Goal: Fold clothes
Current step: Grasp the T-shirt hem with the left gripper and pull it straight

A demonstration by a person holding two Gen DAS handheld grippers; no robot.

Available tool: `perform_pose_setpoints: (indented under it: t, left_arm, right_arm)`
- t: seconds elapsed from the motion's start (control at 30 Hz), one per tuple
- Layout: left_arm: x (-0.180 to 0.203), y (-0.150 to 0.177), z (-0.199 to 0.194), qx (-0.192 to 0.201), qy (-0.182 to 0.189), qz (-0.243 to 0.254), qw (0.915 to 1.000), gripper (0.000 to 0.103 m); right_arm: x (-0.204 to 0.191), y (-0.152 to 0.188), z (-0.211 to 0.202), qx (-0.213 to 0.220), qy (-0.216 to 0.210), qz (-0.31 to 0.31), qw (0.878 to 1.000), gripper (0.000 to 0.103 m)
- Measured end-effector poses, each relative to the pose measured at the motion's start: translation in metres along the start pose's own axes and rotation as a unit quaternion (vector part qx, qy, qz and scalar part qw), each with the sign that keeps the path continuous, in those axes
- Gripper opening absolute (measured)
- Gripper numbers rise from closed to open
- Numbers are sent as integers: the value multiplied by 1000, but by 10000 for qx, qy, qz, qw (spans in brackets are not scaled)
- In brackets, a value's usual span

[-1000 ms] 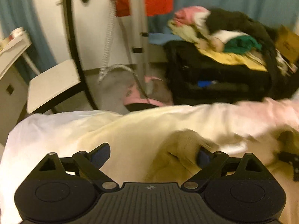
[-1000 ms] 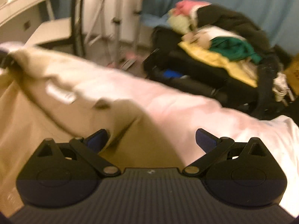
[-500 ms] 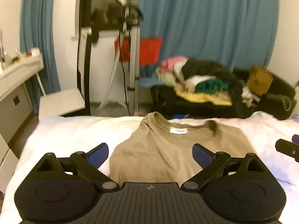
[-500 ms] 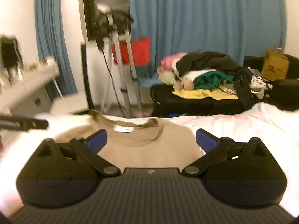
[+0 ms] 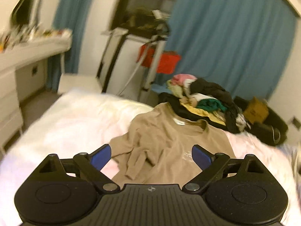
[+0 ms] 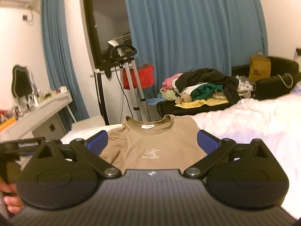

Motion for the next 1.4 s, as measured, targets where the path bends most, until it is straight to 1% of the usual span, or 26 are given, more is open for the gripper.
perform_pose_setpoints:
  t: [0.07, 0.17, 0.27, 0.3, 0.37, 0.43, 0.57, 0.63, 0.67, 0.7, 0.73, 0.77, 0.8, 0.87, 0.97, 1.03, 1.13, 1.23, 1.33, 1.37, 1.4]
  left_arm:
    - [-22, 3, 11, -24, -95, -322, 9994, 87]
    - [-55, 10, 34, -67, -261, -602, 9978, 82]
    - [-81, 17, 61, -144, -389, -692, 9967, 76]
    - [-88, 19, 70, -174, -406, -670, 9968, 75]
    - [-99, 23, 87, -222, -424, -567, 9972, 74]
    - [-105, 26, 105, -273, -445, -351, 9980, 73]
    - [-108, 30, 146, -449, -442, 249, 9977, 72]
    - [-108, 32, 163, -517, -424, 544, 9963, 69]
    - [-107, 30, 170, -504, -425, 599, 9960, 62]
    - [-107, 28, 176, -473, -423, 595, 9962, 53]
    - [-107, 25, 183, -442, -421, 592, 9964, 46]
    - [-108, 22, 189, -445, -431, 540, 9966, 27]
    - [-109, 15, 194, -437, -468, 458, 9969, 10]
    - [-112, -4, 199, -347, -570, 318, 9973, 4]
    - [-117, -33, 206, -211, -723, 107, 9971, 3]
    - [-118, -61, 207, -7, -902, 129, 9958, 3]
    - [-120, -112, 210, 319, -1307, 304, 9904, 3]
    - [-124, -150, 225, 410, -1750, 492, 9825, 2]
    - [-131, -167, 254, 308, -2100, 566, 9756, 2]
    - [-133, -167, 266, 249, -2230, 659, 9723, 2]
    - [-136, -165, 276, 197, -2282, 744, 9706, 2]
  right_arm:
    - [3, 6, -5, -1, -4, 222, 9998, 103]
    - [10, 24, -5, 5, -110, 468, 9988, 103]
    - [16, 44, 6, 45, -105, 449, 9989, 103]
    - [19, 51, 11, 61, -109, 445, 9989, 103]
    - [25, 67, 26, 17, -186, 534, 9984, 103]
    - [31, 83, 43, -77, -264, 632, 9976, 103]
    - [29, 103, 77, -354, -343, 610, 9969, 103]
    - [26, 110, 90, -442, -352, 530, 9970, 103]
    - [25, 112, 96, -453, -327, 475, 9973, 103]
    - [24, 113, 101, -459, -302, 423, 9976, 103]
    - [23, 114, 106, -458, -278, 377, 9979, 103]
    - [23, 115, 111, -459, -249, 337, 9981, 103]
    - [24, 116, 115, -482, -220, 334, 9980, 103]
    - [28, 116, 121, -583, -222, 441, 9971, 103]
    - [33, 116, 124, -686, -153, 543, 9961, 103]
    - [35, 115, 122, -676, -89, 537, 9962, 103]
    - [36, 115, 121, -689, -30, 565, 9960, 103]
    - [36, 116, 125, -678, -20, 554, 9962, 103]
    - [40, 115, 134, -635, 60, 591, 9962, 103]
    - [42, 115, 138, -615, 97, 613, 9962, 103]
    - [44, 114, 141, -588, 145, 630, 9962, 103]
Point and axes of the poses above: each gripper's, at about its wrist camera, not at the fingertips, and z roughly the way its jaws point, x to its right, y to its underside, the point moved 5 cm from there along z, roughly the way its jaws point, and after that the axes turned 8 degrees about y, right-handed, at the moved point
